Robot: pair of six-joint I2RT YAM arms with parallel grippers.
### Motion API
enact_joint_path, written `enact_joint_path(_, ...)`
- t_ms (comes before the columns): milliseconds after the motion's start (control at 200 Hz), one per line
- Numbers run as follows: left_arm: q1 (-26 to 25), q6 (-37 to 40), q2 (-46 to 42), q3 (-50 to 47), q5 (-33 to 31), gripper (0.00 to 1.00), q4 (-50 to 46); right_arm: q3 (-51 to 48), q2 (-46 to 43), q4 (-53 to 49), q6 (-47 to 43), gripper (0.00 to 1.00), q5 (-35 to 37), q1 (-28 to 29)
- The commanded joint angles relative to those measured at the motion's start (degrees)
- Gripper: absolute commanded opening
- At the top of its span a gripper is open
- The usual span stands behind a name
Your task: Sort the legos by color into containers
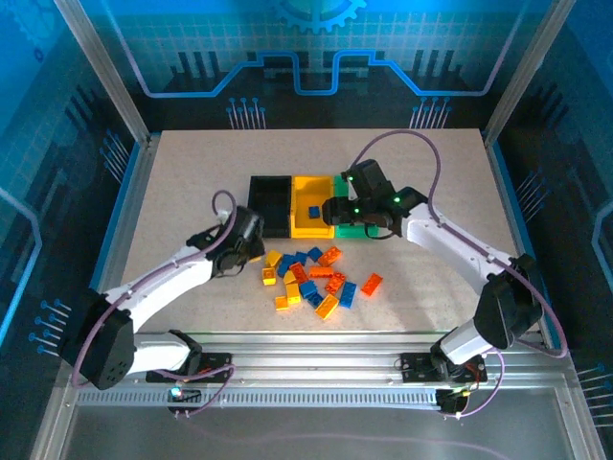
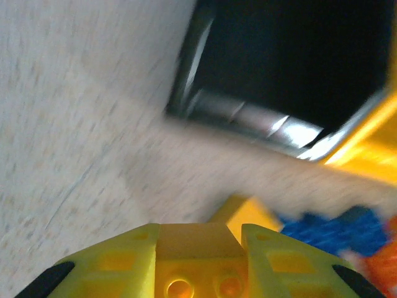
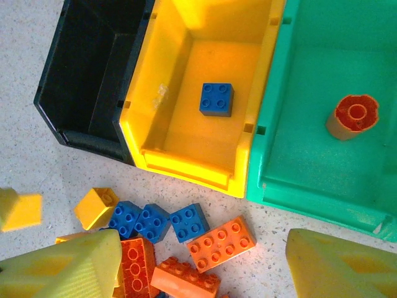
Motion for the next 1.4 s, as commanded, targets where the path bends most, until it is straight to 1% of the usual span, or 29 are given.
enact_joint_path(0,0.65,4.16,3.46,9.19,-3.51,0.19,-1.42,-2.32,-2.56,0.85,1.41,0.72,-0.43,-1.04)
enact_joint_path(140,2.26,6.22,13.22,18.11,-6.82,0.19,-0.13,-4.78,-4.47,0.79,1.85,0.72,-0.32,-1.46)
enact_joint_path(270,4.2,7.41,23.55,26.71,-7.19,0.19,-0.59,-6.76,-6.55,-0.06,1.86,0.72,-0.19,-1.85)
enact_joint_path(420,4.51,8.49,33.44,36.04,-7.56,0.2,-3.88,-9.18,-9.38,-1.09,1.93,0.73,-0.35,-2.16)
enact_joint_path(480,4.54,8.65,36.06,38.47,-7.89,0.24,-5.29,-10.32,-10.55,-1.61,2.21,0.73,-0.58,-2.25)
enact_joint_path(570,4.54,7.96,37.88,40.32,-7.82,0.4,-6.27,-12.52,-12.11,-2.35,2.8,0.73,-0.96,-2.25)
enact_joint_path(625,4.63,7.34,37.67,40.33,-6.7,0.46,-5.7,-13.99,-12.91,-2.77,3.54,0.73,-0.85,-2.26)
enact_joint_path(770,3.94,6.48,34.74,40.24,-4.81,0.6,-4.4,-17.39,-15.23,-3.34,6.1,0.74,-0.89,-2.51)
enact_joint_path(805,3.69,6.49,33.52,40.16,-4.6,0.65,-4.28,-18.0,-15.82,-3.5,6.76,0.75,-0.98,-2.54)
enact_joint_path(865,3.11,6.53,30.62,39.24,-3.96,0.77,-3.49,-19.0,-16.55,-4.24,8.07,0.76,-0.68,-2.6)
enact_joint_path(925,2.25,6.41,26.7,37.02,-3.01,0.93,-1.81,-19.84,-16.68,-5.53,9.74,0.77,0.28,-2.61)
enact_joint_path(950,1.81,6.24,24.9,35.8,-2.64,0.99,-1.05,-20.39,-16.69,-5.9,10.44,0.77,0.74,-2.6)
enact_joint_path(1026,0.09,5.89,19.09,31.39,-1.5,0.99,1.03,-21.75,-16.65,-5.99,13.0,0.77,1.4,-2.6)
enact_joint_path(1101,-2.34,5.48,12.93,25.75,-1.17,0.99,3.05,-25.73,-16.06,-5.13,15.8,0.78,1.04,-2.69)
enact_joint_path(1241,-6.83,4.4,2.32,14.46,-1.99,0.99,4.86,-28.49,-12.17,-3.66,19.62,0.77,0.21,-2.78)
enact_joint_path(1396,-8.57,0.85,-8.76,2.06,-0.62,0.99,4.6,-28.19,-6.14,-2.31,21.86,0.75,0.07,-2.84)
